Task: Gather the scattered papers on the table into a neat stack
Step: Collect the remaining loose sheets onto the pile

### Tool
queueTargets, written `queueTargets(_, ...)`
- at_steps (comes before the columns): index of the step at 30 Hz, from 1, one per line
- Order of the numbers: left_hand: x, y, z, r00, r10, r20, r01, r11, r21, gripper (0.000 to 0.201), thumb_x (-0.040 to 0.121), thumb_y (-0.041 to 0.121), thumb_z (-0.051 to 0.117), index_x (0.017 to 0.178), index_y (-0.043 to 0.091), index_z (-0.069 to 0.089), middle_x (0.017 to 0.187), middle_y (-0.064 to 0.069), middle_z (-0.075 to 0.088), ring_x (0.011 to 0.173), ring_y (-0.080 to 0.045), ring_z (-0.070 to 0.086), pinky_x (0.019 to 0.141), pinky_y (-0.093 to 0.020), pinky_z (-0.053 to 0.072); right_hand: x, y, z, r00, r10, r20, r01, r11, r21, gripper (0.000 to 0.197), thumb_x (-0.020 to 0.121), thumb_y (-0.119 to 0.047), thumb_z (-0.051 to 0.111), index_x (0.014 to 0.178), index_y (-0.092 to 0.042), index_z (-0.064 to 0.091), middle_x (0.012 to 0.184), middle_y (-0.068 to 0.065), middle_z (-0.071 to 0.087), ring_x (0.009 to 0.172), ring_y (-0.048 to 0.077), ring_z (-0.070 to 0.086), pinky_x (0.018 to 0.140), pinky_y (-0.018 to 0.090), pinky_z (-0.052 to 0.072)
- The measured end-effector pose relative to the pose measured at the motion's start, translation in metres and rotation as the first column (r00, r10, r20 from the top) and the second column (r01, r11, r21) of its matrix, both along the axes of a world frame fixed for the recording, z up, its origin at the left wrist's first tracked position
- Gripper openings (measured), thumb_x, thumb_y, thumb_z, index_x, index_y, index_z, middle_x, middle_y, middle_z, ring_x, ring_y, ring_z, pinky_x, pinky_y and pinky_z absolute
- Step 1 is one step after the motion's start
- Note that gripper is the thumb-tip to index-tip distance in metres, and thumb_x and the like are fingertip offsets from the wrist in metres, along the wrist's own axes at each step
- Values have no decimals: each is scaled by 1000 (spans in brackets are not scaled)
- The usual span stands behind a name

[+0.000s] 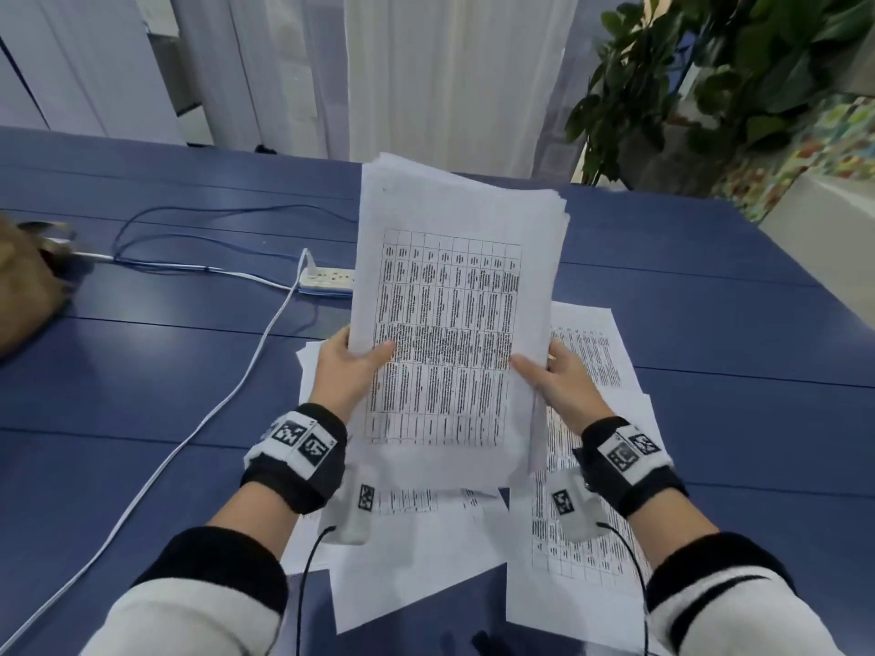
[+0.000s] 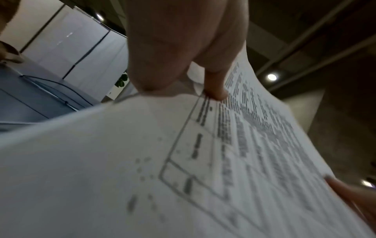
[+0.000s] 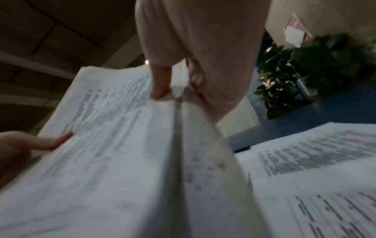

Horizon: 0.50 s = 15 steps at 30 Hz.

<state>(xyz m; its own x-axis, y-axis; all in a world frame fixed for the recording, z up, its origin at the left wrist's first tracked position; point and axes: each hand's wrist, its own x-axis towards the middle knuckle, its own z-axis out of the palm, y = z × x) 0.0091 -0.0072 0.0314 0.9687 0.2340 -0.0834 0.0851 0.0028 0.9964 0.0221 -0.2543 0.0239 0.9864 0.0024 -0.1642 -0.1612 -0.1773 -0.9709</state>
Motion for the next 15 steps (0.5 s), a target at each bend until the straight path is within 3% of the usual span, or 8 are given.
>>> queueTargets(2, 0, 9, -4, 999, -13, -50, 13, 1000, -4, 31, 85, 5, 64, 115, 4, 58, 102, -7, 65, 87, -17, 62, 82, -27, 49, -5, -7, -3, 992, 49, -114, -43, 998, 50, 26, 87, -15, 61, 112, -7, 58, 105, 10, 68, 93, 27, 66, 86, 42, 53)
queueTargets(5, -6, 13, -22, 985, -58, -164, 74, 993, 96, 32, 86, 6, 62, 117, 1, 57, 106, -11, 64, 90, -21, 61, 87, -34, 49, -15, -2, -26, 979, 48, -200, -47, 999, 11, 14, 88, -8, 59, 102, -11, 60, 113, 16, 66, 103, 33, 63, 97, 47, 48)
queueTargets(7, -12, 19, -41, 953, -123, -276, 188, 956, 223, 26, 89, 5, 57, 115, 0, 58, 102, -12, 63, 84, -23, 60, 79, -31, 48, -24, 2, -44, 971, 10, -238, -26, 998, -65, 24, 88, -5, 59, 112, -9, 59, 117, 14, 64, 106, 30, 62, 100, 47, 46)
queueTargets(9, -18, 33, -64, 907, -98, -410, 259, 897, 359, 27, 91, 5, 51, 117, 2, 56, 104, -13, 59, 77, -23, 58, 73, -31, 48, -34, 1, -59, 955, -32, -296, -8, 991, -134, 37, 88, -4, 58, 125, -4, 54, 123, 14, 61, 106, 28, 60, 99, 43, 47)
queueTargets(11, -23, 51, -85, 854, 71, -515, 268, 789, 553, 40, 91, 14, 53, 130, 6, 48, 127, -18, 49, 102, -32, 55, 90, -38, 47, -42, -5, -71, 937, -78, -341, 12, 981, -192, 39, 88, -5, 58, 127, -2, 52, 123, 14, 61, 102, 27, 60, 94, 38, 48)
queueTargets(13, -29, 63, -98, 801, 234, -552, 250, 707, 662, 56, 89, 24, 58, 137, 4, 38, 140, -24, 33, 126, -40, 38, 106, -43, 35, -48, -12, -77, 924, -108, -367, 28, 976, -216, 37, 89, -5, 58, 126, -1, 53, 123, 15, 61, 97, 25, 60, 90, 35, 48)
queueTargets(15, -30, 67, -104, 781, 262, -567, 223, 731, 645, 64, 86, 27, 63, 136, -2, 35, 140, -26, 34, 128, -41, 36, 107, -44, 34, -52, -16, -79, 916, -133, -379, 58, 978, -202, 38, 90, -5, 56, 128, 0, 50, 124, 12, 59, 96, 23, 57, 90, 34, 44)
